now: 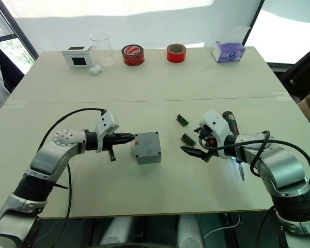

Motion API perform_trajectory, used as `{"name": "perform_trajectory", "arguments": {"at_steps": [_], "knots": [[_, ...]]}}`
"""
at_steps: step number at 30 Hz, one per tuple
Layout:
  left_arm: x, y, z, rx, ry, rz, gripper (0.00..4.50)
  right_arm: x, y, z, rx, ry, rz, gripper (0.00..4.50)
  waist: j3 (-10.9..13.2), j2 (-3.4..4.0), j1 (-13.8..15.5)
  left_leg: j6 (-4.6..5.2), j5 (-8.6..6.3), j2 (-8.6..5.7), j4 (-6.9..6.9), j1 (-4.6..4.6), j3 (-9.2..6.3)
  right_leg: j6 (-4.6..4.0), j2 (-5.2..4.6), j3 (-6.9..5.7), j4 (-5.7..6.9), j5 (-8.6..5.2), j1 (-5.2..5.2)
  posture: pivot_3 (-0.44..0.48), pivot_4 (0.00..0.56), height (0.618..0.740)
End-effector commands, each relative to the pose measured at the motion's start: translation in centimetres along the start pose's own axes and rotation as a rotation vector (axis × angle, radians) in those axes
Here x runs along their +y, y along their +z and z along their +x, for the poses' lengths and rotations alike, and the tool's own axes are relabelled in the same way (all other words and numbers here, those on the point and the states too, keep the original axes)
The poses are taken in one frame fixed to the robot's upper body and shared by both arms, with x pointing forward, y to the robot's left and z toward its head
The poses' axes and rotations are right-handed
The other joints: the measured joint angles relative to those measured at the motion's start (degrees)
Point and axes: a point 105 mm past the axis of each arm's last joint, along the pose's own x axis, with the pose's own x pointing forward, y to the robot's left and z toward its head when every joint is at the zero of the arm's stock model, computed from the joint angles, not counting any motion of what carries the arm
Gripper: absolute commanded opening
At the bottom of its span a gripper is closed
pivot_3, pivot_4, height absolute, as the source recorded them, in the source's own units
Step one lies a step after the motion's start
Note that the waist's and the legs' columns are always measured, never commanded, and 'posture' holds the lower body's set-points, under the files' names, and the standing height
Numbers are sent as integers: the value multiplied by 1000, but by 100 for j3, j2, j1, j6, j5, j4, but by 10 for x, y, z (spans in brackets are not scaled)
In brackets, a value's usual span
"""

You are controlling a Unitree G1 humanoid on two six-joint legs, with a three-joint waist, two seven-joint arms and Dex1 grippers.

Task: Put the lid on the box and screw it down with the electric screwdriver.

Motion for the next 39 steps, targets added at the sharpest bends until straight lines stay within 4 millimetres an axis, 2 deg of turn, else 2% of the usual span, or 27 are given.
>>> {"name": "perform_trajectory", "arguments": {"at_steps": [1, 6, 9, 10, 14, 15, 19, 25, 28, 30, 31, 39], "knots": [[3, 8, -1, -23, 0, 36, 0, -6, 4, 2, -37, -55, -25, 4454, 0, 0, -2, 0, 0, 0, 0, 0, 0, 0, 0, 0, 0, 0, 0, 0, 150, 740], [15, 14, -18, -27, 25, 31, 0, -10, 5, 12, -55, -79, -22, 4454, 0, 0, -6, 0, 0, 1, 0, 0, 0, 0, 2, 0, 0, 0, 0, 0, 150, 740], [20, 28, -35, -64, 26, -3, 0, -12, 4, 18, -61, -90, -22, 3797, 0, 0, -3, 0, 0, 1, 0, 0, 0, 0, 2, 0, 1, 0, -1, 0, 150, 740], [17, 36, -43, -80, 5, -16, 0, -13, 4, 21, -66, -96, -21, 3457, 0, 0, -3, 0, 0, 1, 0, 0, -1, 0, 2, 0, 1, 0, -1, 0, 150, 740], [-5, 49, -63, -75, -88, -31, 0, -14, 4, 29, -76, -108, -14, 2153, 1, 1, -35, 0, 0, 1, -1, 0, 0, 0, 2, 1, -1, 0, -2, 0, 150, 740], [-10, 49, -65, -66, -103, -33, 0, -14, 4, 30, -79, -111, -14, 2153, 1, 1, -35, 0, 0, 1, -1, 0, 0, 0, 2, 1, 0, 0, -2, 0, 150, 740], [-25, 47, -66, -35, -138, -32, 0, -15, 4, 34, -87, -113, -10, 2153, 1, 1, -22, 0, 0, 1, -1, 0, -1, 0, 2, 1, 1, 0, 0, 0, 150, 740], [-28, 45, -61, -29, -132, -40, 0, -16, 5, 36, -90, -113, -13, 2153, 1, 1, -8, 0, 0, 0, 0, 0, 0, 0, 2, 1, 0, 0, 1, 0, 150, 740], [-27, 43, -60, -26, -130, -40, 0, -15, 4, 37, -89, -110, -15, 1115, 1, 1, -16, -1, 0, 1, -1, 1, 0, 0, 2, 1, 0, 0, 0, 0, 150, 740], [-25, 43, -60, -23, -128, -40, 0, -13, 3, 37, -84, -103, -18, 220, 1, 1, -16, 0, 0, 1, -1, 1, 0, 0, 3, 1, 0, 0, 0, 0, 150, 740], [-25, 43, -61, -22, -126, -38, 0, -13, 3, 37, -84, -102, -18, 98, 1, 1, -14, 0, 0, 1, -1, 1, 0, 0, 3, 1, 0, 0, 0, 0, 150, 740], [-23, 42, -61, -18, -123, -37, 0, -13, 4, 35, -90, -109, -14, 98, 1, 1, -13, 0, 0, 1, 0, 1, 0, 0, 3, 1, 0, 0, 0, 0, 150, 740]]}}
